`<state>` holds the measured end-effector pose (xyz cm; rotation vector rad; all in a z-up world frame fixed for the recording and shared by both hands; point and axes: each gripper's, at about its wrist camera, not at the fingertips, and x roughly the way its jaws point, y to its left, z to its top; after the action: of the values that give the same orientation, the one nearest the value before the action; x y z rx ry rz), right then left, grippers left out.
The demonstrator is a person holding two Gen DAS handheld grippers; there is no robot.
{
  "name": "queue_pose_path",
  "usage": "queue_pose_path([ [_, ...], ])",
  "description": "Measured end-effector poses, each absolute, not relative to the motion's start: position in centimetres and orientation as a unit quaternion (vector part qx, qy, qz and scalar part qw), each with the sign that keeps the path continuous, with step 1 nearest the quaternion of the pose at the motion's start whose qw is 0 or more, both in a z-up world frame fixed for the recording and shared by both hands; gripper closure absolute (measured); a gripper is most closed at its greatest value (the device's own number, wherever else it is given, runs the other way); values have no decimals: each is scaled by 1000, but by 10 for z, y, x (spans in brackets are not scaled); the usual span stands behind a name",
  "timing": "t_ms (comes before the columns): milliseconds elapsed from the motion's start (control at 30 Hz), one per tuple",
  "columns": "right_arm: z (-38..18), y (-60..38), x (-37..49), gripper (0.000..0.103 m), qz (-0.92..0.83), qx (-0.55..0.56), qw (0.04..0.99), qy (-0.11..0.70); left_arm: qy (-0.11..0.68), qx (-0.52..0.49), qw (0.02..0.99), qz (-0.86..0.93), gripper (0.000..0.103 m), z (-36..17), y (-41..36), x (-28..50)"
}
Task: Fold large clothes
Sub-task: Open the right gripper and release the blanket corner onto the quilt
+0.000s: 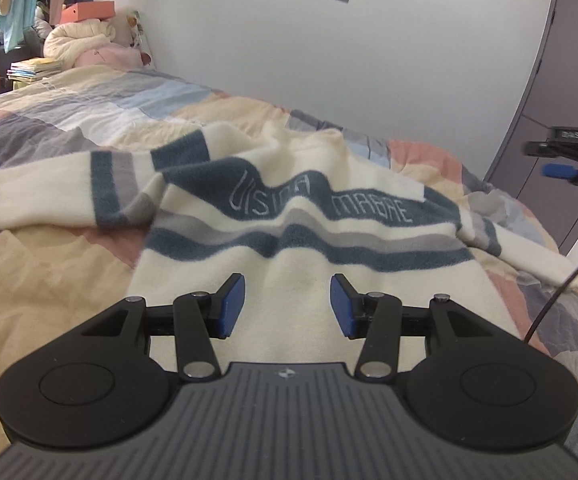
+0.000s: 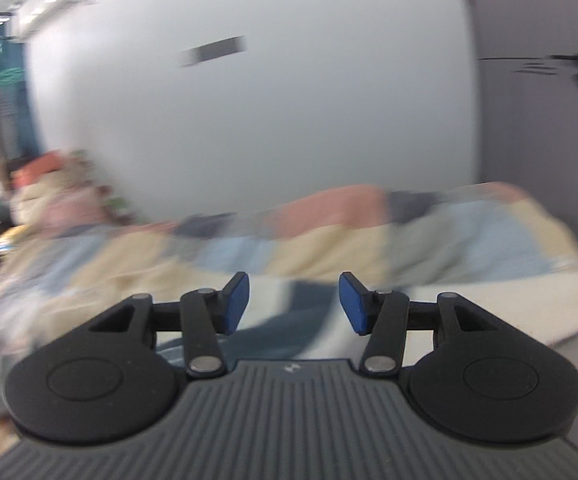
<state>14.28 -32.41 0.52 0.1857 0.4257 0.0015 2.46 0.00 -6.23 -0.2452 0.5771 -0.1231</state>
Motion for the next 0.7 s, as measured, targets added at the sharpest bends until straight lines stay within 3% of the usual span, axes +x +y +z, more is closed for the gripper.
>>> queue_pose_path([
  [300, -13, -205, 108, 51, 112, 57, 963, 238, 263, -129, 955, -46, 49, -53, 17, 15],
  [367, -19, -190, 99, 51, 122, 51, 962, 241, 262, -125, 956, -39, 45, -53, 19, 15],
  [500, -38, -186, 86, 51, 110, 70, 967, 220, 264, -114, 958, -24, 44, -61, 20, 18],
  [700, -67, -191, 83, 51, 90, 70, 961, 251, 280, -111, 953, -20, 44, -74, 15, 32],
])
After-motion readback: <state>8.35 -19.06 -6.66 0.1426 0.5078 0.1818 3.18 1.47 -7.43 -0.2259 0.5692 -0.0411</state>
